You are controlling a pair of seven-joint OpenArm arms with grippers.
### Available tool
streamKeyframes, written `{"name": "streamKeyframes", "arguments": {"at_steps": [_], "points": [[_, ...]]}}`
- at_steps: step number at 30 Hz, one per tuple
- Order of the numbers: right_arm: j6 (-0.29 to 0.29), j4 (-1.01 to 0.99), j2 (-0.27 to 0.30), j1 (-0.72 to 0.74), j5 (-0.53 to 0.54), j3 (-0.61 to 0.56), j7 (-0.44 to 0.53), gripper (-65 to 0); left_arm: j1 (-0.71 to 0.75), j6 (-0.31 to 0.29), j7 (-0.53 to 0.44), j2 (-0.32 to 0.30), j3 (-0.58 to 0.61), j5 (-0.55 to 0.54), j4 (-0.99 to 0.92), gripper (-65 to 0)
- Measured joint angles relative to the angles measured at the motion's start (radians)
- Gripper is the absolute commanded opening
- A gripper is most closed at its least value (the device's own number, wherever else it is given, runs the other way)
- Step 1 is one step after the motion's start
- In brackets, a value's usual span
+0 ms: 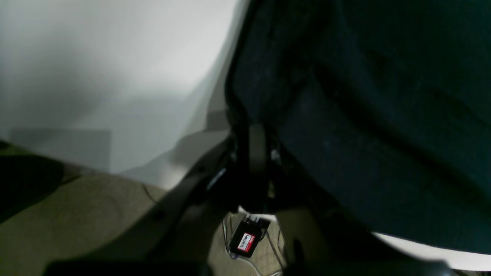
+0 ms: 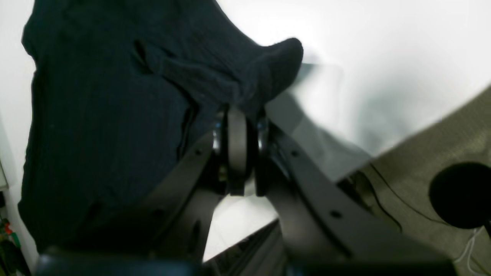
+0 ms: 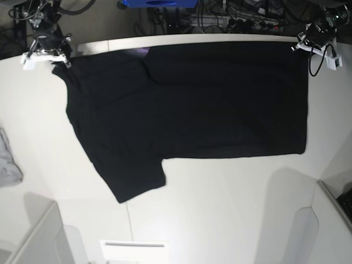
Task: Fold the T-shirt properly
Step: 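Lower the shoulders to the table and release both grippers, then move the right gripper to the shirt's hem corner and grasp it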
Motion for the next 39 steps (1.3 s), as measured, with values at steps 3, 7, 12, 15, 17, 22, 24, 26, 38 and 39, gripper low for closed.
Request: {"name": "streamKeyframes", "arguments": {"at_steps": [3, 7, 12, 15, 17, 22, 24, 26, 38, 39], "points": [[0.000, 0.000, 0.000, -0.005, 0.000, 0.000, 0.000, -65.0, 0.009, 0.000, -0.001, 0.000, 0.000, -0.001, 0.000, -65.0], [0.000, 0.000, 0.003, -0.014, 0.000, 0.002, -0.001, -65.0, 0.022, 0.000, 0.000, 0.000, 0.000, 0.002, 0.000, -65.0], [0.000, 0.000, 0.003, -0.019, 0.001, 0.002, 0.000, -65.0, 0.035, 0.000, -0.003, 0.000, 0.000, 0.005, 0.000, -65.0], [0.000, 0.000, 0.003, -0.025, 0.000, 0.002, -0.002, -65.0, 0.036, 0.000, -0.004, 0.000, 0.000, 0.005, 0.000, -65.0], [0.000, 0.000, 0.003, -0.024, 0.000, 0.002, -0.001, -65.0, 0.036, 0.000, -0.004, -0.001, 0.000, 0.005, 0.000, -65.0], [0.000, 0.000, 0.002, -0.025, 0.000, 0.002, -0.001, -60.0, 0.036, 0.000, -0.004, 0.000, 0.000, 0.005, 0.000, -65.0], [0.001, 0.000, -0.001, -0.025, -0.002, 0.002, 0.000, -48.2, 0.036, 0.000, -0.004, 0.000, 0.000, 0.005, 0.000, -57.4], [0.002, 0.000, 0.000, -0.033, 0.000, 0.003, 0.003, -40.7, 0.036, 0.000, -0.004, -0.001, 0.000, 0.006, 0.000, -45.4], [0.003, 0.000, -0.020, -0.005, -0.004, 0.151, -0.001, -38.6, -0.009, 0.000, 0.002, -0.003, -0.211, 0.012, 0.025, -22.2], [0.002, 0.000, -0.003, 0.011, -0.007, 0.152, -0.005, -38.6, -0.019, 0.000, -0.001, -0.004, -0.235, 0.008, 0.043, -22.4]]}}
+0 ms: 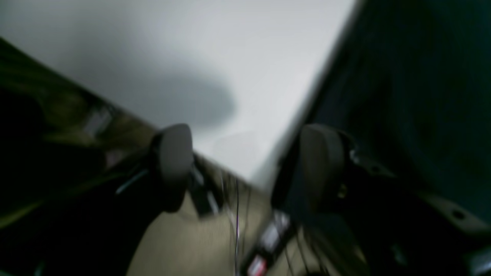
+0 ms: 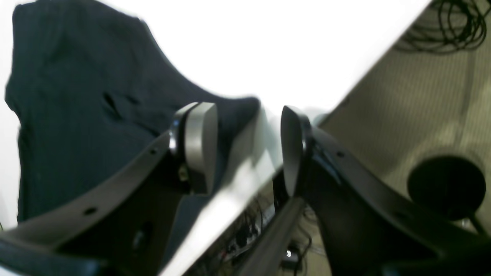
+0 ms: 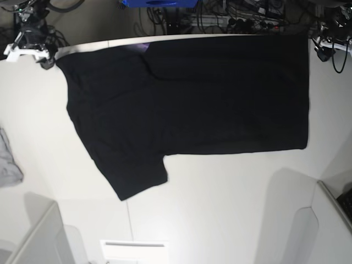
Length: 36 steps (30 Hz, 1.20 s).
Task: Fold the T-shirt properly
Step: 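Move the right gripper to the shirt's hem corner and grasp it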
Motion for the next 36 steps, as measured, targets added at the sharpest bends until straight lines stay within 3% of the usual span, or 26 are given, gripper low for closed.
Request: {"name": "streamKeyframes", "arguments": {"at_steps": [4, 7, 10, 18, 23, 29, 33, 36], "points": [[0.000, -0.006, 0.102, 0.113, -0.005, -0.059, -0.011, -38.6, -0.043, 0.000, -0.002, -0.013, -0.033, 0.006, 0.059, -22.5], [0.005, -0.044, 0.177, 0.230, -0.001, -0.168, -0.087, -38.6, -0.092, 0.001, 0.008, -0.037, 0.008, 0.016, 0.059, -22.7], [0.010, -0.106, 0.179, 0.351, 0.012, -0.226, -0.115, -38.6, -0.106, 0.000, 0.004, -0.061, 0.064, 0.006, 0.061, -26.0], [0.005, -0.322, 0.188, 0.567, -0.001, -0.323, -0.110, -38.6, -0.127, 0.000, 0.005, -0.060, 0.099, 0.014, 0.058, -65.0], [0.005, -0.479, 0.195, 0.690, -0.005, -0.398, -0.103, -38.6, -0.135, 0.000, 0.004, -0.113, 0.148, 0.010, 0.058, -65.0], [0.012, -0.693, 0.258, 0.844, 0.006, -0.567, -0.033, -38.3, -0.135, 0.000, 0.005, -0.145, 0.212, 0.010, 0.057, -65.0], [0.008, -0.871, 0.311, 0.966, -0.002, -0.733, 0.037, -28.8, -0.137, 0.000, 0.004, -0.152, 0.212, 0.010, 0.037, -65.0], [0.074, -0.969, 0.339, 1.028, -0.004, -0.818, 0.056, -26.0, -0.145, 0.000, 0.005, -0.146, 0.212, 0.009, 0.021, -65.0]]}}
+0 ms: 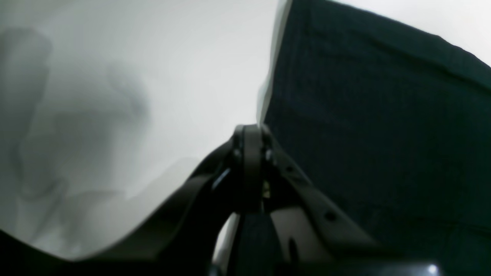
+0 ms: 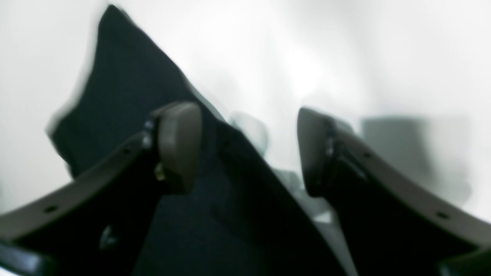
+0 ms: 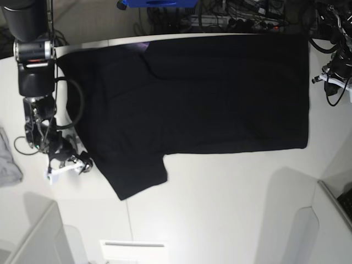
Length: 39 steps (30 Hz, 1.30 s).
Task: Fold the T-shirt properly
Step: 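Move the right gripper to the shirt's hem corner and grasp it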
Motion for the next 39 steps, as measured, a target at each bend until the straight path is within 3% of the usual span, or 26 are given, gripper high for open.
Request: {"name": "streamKeyframes", "arguments": {"at_steps": [3, 6, 9, 13, 18, 31, 33, 37, 39], "points": [[0.085, -0.066, 0.009, 0.048, 0.000, -0.045, 0.010, -25.8, -0.005, 0.000, -0.001, -0.003, 0.000, 0.002, -0.031, -65.0], [0.100, -0.161, 0.008, 0.111, -0.007, -0.081, 0.013, -25.4, -0.002, 0.000, -0.001, -0.003, -0.002, 0.002, -0.041, -65.0], [0.111, -0.206, 0.000, 0.144, -0.090, -0.127, 0.047, -25.4, -0.004, 0.000, -0.002, -0.003, -0.002, 0.000, -0.040, -65.0], [0.206, -0.297, -0.047, 0.177, -0.182, -0.130, 0.113, -25.4, -0.003, 0.000, -0.001, -0.003, -0.001, 0.000, -0.040, -65.0], [0.275, -0.384, -0.095, 0.235, -0.253, -0.127, 0.108, -26.0, -0.014, 0.000, -0.001, -0.002, -0.002, 0.000, -0.042, -65.0], [0.278, -0.378, -0.121, 0.221, -0.256, -0.128, 0.134, -26.3, -0.016, 0.000, -0.001, -0.002, -0.002, 0.001, -0.046, -65.0], [0.282, -0.378, -0.120, 0.221, -0.256, -0.128, 0.135, -29.9, -0.016, 0.000, -0.001, -0.002, -0.002, 0.001, -0.046, -65.0], [0.282, -0.380, -0.120, 0.216, -0.257, -0.128, 0.146, -43.8, -0.016, 0.000, -0.001, -0.002, -0.002, 0.001, -0.046, -65.0], [0.282, -0.385, -0.120, 0.212, -0.263, -0.130, 0.176, -47.0, -0.016, 0.000, -0.001, -0.003, -0.002, 0.001, -0.046, -65.0]]}}
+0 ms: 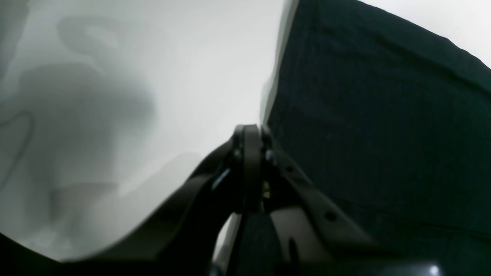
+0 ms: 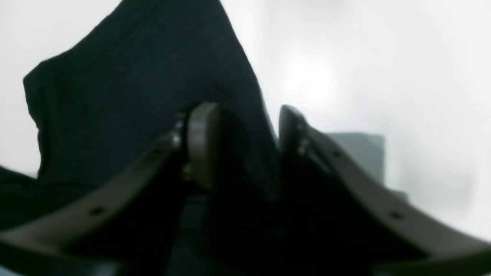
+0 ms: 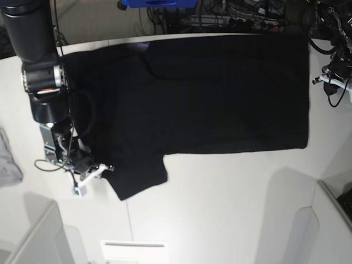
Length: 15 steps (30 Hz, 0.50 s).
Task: Fold the T-shirt properly
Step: 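Move the right gripper to the shirt's hem corner and grasp it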
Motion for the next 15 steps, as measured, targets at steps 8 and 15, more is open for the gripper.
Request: {"name": "streamKeyframes", "arguments": {"at_steps": [8, 15], "points": [[-0.001, -0.001, -0.033, 0.002, -0.131, 0.009, 0.026, -65.0, -0.021, 0.000, 0.002, 0.001, 0.000, 0.004, -0.003, -65.0], [-0.001, -0.001, -0.034, 0.002, -0.127, 0.009, 0.024, -65.0, -0.167, 0.000, 0.000, 0.006, 0.001, 0.224, -0.028, -40.3]]}}
